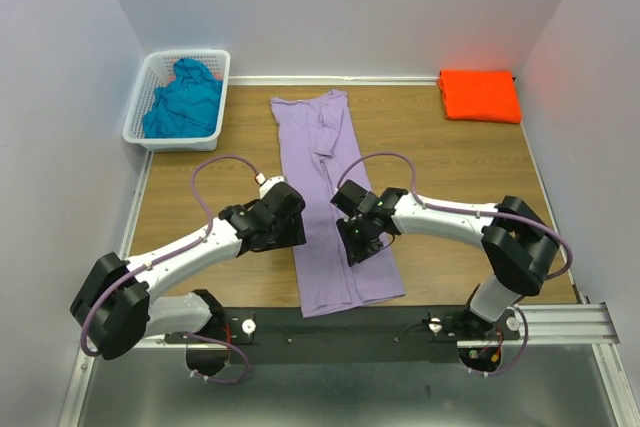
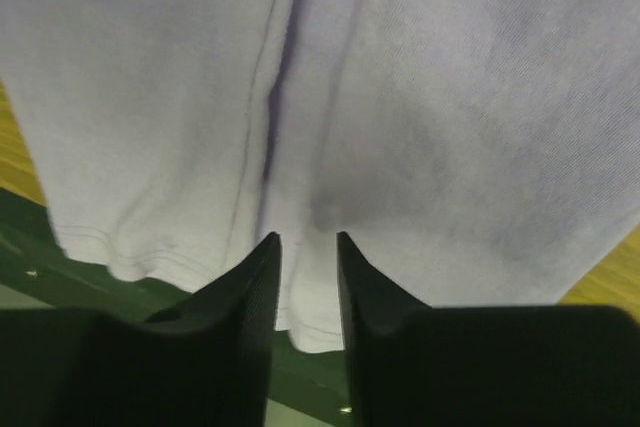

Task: Fold and stack the t-shirts
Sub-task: Fold the tshirt

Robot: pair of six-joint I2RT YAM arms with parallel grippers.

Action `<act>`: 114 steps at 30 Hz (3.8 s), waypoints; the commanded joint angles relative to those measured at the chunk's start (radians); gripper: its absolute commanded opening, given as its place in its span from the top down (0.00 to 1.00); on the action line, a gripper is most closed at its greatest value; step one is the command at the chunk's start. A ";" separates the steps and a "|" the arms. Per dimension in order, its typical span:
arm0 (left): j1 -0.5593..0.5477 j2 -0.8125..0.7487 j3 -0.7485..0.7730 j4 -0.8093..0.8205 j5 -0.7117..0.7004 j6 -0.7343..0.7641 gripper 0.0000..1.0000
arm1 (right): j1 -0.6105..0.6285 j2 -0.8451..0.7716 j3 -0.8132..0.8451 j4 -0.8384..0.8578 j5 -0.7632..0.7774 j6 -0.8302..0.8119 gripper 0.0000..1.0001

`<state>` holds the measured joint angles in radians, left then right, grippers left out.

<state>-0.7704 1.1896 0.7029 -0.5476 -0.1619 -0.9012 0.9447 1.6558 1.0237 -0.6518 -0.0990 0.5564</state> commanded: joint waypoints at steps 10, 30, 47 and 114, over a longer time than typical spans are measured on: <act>-0.108 -0.015 -0.037 -0.118 0.107 -0.097 0.33 | -0.026 -0.221 -0.154 -0.173 0.154 0.140 0.45; -0.293 0.054 -0.051 -0.187 0.211 -0.237 0.37 | -0.130 -0.403 -0.431 -0.132 -0.018 0.165 0.50; -0.346 0.122 -0.022 -0.181 0.210 -0.283 0.37 | -0.130 -0.415 -0.390 -0.126 0.007 0.146 0.51; -0.248 0.163 0.181 -0.163 0.027 -0.170 1.00 | -0.226 -0.288 -0.067 -0.169 0.134 0.028 0.99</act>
<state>-1.1030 1.3911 0.8570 -0.7460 -0.0208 -1.1763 0.7799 1.3140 0.8532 -0.8261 -0.0708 0.6514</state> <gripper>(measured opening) 0.012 0.012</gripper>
